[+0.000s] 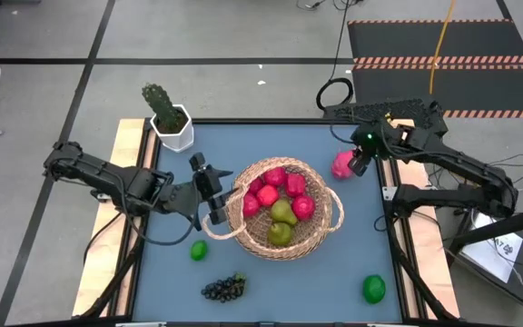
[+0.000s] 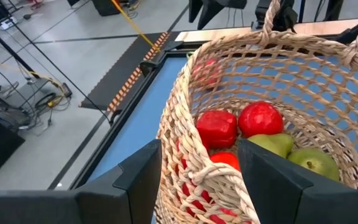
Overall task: Build produce basket
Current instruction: Put the pink dragon fruit into the brown basket
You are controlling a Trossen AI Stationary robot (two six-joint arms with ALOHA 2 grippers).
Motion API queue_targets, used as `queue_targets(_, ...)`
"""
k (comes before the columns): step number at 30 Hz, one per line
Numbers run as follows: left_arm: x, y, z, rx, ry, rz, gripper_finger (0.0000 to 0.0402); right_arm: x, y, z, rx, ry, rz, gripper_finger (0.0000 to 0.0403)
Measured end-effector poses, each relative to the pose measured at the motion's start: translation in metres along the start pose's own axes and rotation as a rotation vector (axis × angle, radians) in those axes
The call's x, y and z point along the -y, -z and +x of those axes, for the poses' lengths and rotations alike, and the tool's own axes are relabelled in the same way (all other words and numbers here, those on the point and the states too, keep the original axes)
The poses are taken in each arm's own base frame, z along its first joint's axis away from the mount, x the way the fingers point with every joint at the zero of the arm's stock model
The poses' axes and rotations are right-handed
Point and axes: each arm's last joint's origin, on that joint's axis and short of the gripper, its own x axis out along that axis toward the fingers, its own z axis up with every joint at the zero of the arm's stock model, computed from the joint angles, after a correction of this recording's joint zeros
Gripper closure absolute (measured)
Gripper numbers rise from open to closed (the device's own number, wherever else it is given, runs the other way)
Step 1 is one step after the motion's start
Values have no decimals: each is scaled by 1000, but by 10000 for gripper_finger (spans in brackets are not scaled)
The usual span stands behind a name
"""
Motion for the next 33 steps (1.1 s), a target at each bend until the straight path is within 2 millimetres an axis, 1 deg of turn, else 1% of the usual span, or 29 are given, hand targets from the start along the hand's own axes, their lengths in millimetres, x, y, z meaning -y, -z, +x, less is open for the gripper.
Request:
queue_targets(2,0,0,0,-1,0,2,190,3,2,6,-34,-2,6,249)
queue_targets(7,-1,-1,1,5,-4,0,190,9,4,17,-83,-104,45,249)
queue_targets(11,-2,-1,2,7,-5,-4,190,16,5,21,-105,-109,75,249)
queue_targets(15,-2,-1,2,7,-5,-4,190,24,7,24,-136,-99,140,249)
queue_targets(22,-2,-1,2,6,-6,-3,190,25,14,31,-162,-207,242,248)
queue_targets(26,-2,-1,2,6,-5,-3,190,23,21,38,-198,-237,271,231)
queue_targets(33,-1,-1,2,5,1,2,190,18,32,53,-235,-235,282,185)
